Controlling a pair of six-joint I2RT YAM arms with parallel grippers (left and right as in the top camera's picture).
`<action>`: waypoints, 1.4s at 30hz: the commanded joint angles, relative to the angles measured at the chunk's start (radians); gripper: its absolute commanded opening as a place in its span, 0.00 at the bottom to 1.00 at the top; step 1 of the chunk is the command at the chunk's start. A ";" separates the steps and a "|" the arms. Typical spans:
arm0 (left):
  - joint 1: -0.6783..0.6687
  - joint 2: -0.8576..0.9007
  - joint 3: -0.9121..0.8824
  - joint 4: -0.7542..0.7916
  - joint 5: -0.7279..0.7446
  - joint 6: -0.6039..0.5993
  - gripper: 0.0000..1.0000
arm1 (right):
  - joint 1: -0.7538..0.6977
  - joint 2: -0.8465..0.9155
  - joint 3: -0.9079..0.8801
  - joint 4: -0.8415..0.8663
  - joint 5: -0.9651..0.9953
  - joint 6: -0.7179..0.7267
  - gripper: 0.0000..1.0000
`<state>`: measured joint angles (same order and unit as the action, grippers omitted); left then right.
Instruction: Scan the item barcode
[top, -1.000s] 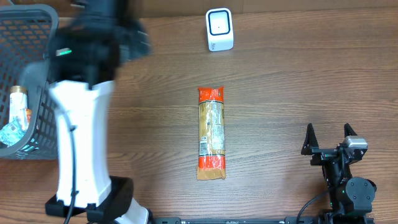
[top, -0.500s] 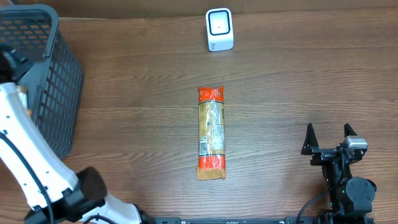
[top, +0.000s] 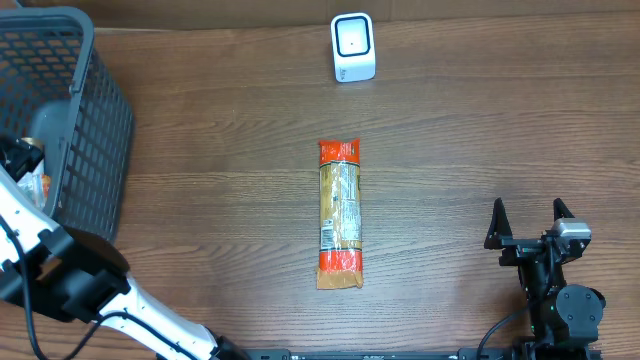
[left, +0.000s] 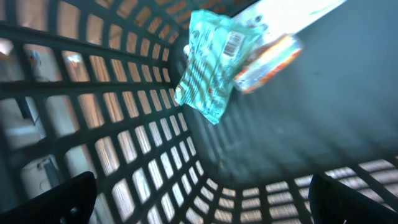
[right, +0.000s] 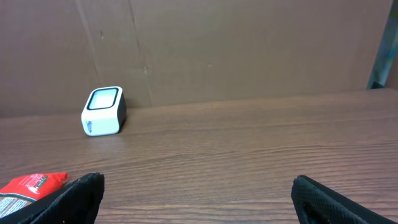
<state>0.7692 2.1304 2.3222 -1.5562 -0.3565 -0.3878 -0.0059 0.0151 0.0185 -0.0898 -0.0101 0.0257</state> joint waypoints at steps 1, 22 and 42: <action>0.035 0.061 -0.004 0.006 0.019 0.013 1.00 | -0.002 -0.008 -0.010 0.006 0.012 -0.005 1.00; 0.105 0.351 -0.003 0.101 0.043 0.073 1.00 | -0.002 -0.008 -0.010 0.006 0.012 -0.005 1.00; 0.105 0.349 -0.004 0.220 0.096 0.183 1.00 | -0.002 -0.008 -0.010 0.006 0.012 -0.005 1.00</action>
<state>0.8658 2.4722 2.3184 -1.3479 -0.2752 -0.2348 -0.0059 0.0151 0.0185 -0.0898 -0.0101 0.0254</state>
